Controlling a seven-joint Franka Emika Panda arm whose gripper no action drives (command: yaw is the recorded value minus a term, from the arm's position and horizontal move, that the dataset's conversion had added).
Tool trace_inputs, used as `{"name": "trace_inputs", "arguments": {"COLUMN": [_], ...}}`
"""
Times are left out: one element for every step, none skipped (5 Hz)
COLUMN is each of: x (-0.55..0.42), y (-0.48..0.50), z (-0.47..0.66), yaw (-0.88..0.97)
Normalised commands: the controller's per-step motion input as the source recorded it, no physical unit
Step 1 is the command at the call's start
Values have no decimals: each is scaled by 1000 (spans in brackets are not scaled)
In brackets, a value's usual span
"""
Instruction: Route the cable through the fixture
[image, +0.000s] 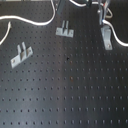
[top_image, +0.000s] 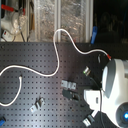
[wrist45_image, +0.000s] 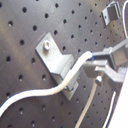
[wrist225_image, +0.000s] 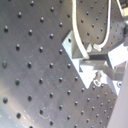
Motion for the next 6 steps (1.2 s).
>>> {"name": "trace_inputs", "arguments": {"x": [-78, -99, -135, -57, -68, -178], "y": [0, 5, 14, -35, -130, -114], "z": [126, 224, 217, 85, 10, 2], "yaw": [194, 194, 174, 49, 0, -49]}}
